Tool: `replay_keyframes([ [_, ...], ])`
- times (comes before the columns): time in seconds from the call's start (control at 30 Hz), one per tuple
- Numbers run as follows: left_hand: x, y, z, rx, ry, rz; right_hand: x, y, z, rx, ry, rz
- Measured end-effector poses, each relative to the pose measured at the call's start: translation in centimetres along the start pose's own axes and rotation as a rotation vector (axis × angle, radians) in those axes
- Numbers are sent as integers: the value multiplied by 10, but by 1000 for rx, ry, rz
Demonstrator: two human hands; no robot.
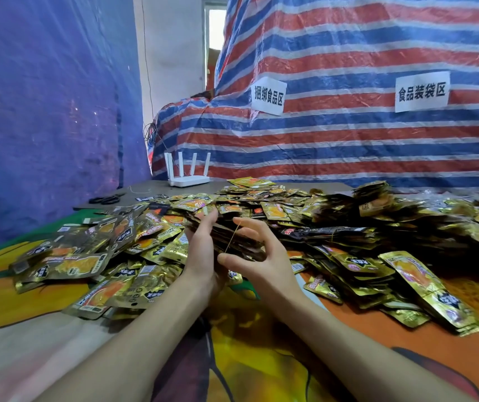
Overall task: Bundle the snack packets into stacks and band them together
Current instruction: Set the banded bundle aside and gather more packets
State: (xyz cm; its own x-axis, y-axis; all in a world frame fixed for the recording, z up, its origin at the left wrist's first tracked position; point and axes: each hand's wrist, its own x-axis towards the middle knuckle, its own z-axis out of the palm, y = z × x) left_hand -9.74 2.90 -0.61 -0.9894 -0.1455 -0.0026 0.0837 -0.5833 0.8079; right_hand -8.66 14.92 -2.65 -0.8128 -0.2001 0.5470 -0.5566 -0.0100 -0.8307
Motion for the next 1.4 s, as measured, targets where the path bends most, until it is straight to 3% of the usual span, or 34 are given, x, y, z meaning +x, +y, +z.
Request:
replay_keyframes([
  [0.17,3,-7,-2,148,-33,61,5,-1,-12,-23,-10,104],
  [0.3,3,-3,-8,137,-59,-30,13,1,-16,420,-171,356],
  [0.43,3,-2,-9,159,-64,-23,21,4,-24,410,-42,403],
  [0.63,1,-2,-4,68,-54,-27,18,1,-28,175,118,280],
  [0.73,-2,2,-4,32,-38,-26,17,3,-29,156,-42,263],
  [0.83,0,0,-4,13,-17,58,18,3,-23,-42,-184,263],
  [0.97,-3,-4,0,112,-52,-17,19,0,-22,-57,-272,350],
  [1.07,-6,-7,4,212,-113,38,20,-7,-31,-121,-280,352],
  [1.17,-6,-12,4,228,-172,71,29,-24,-42,-288,-220,333],
  [1.4,-2,-19,0,347,-113,282,98,-83,-104,-932,-62,192],
])
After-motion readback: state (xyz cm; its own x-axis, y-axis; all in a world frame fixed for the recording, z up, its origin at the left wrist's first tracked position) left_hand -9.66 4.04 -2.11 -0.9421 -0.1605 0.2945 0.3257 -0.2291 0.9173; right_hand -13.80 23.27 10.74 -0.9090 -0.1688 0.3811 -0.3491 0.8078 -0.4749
